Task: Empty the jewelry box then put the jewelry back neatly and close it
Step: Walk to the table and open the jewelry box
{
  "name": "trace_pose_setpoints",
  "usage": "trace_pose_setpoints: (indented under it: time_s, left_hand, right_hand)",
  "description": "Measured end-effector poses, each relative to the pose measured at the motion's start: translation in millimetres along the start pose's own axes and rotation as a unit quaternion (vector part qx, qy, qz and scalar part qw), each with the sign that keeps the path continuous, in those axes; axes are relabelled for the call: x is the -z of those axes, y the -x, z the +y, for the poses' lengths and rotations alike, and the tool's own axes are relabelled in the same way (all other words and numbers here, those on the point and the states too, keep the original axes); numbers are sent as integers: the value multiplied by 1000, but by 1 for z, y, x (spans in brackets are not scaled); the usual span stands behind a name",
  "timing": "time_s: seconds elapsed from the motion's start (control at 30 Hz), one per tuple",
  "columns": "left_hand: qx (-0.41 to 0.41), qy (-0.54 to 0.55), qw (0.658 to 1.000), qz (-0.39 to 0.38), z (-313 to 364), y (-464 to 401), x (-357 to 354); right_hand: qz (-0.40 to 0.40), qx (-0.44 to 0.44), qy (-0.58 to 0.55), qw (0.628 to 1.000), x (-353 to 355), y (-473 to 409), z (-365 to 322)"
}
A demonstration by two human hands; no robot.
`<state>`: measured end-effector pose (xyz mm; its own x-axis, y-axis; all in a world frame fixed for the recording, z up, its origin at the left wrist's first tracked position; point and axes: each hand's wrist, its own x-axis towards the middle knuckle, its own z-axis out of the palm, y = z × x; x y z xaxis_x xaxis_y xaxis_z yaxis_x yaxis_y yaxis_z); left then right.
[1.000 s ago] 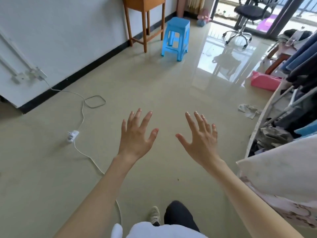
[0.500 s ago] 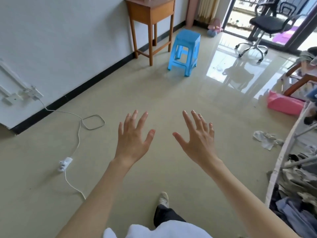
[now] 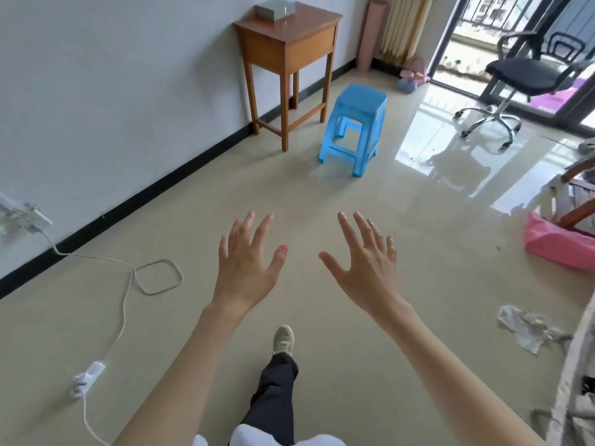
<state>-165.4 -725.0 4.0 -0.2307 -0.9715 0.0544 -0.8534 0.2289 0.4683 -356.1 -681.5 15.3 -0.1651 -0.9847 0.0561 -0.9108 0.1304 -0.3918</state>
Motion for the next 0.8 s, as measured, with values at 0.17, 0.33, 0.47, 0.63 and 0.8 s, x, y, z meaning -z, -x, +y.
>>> trace_pose_setpoints:
  time_s: [0.17,0.33,0.47,0.63,0.8]
  left_hand:
    - [-1,-2,1000,-12,-19,-121,-1]
    - [-16,-7,1000,-9,-25,-240,13]
    - [-38,-1,999,-12,-21,-321,10]
    - [-35,-11,999,-29,-23,-419,-8]
    - [-36,-32,999,-22,-17,-531,-25]
  right_hand:
    - [-8,-2,8,1000,-13,-127,-3]
    - [2,5,18,1000,-9,-237,-10]
    - [12,-6,15,1000,-6,-312,2]
    - [0,-14,16,1000,-12,-407,24]
    - [4,8,27,1000,-18,-521,52]
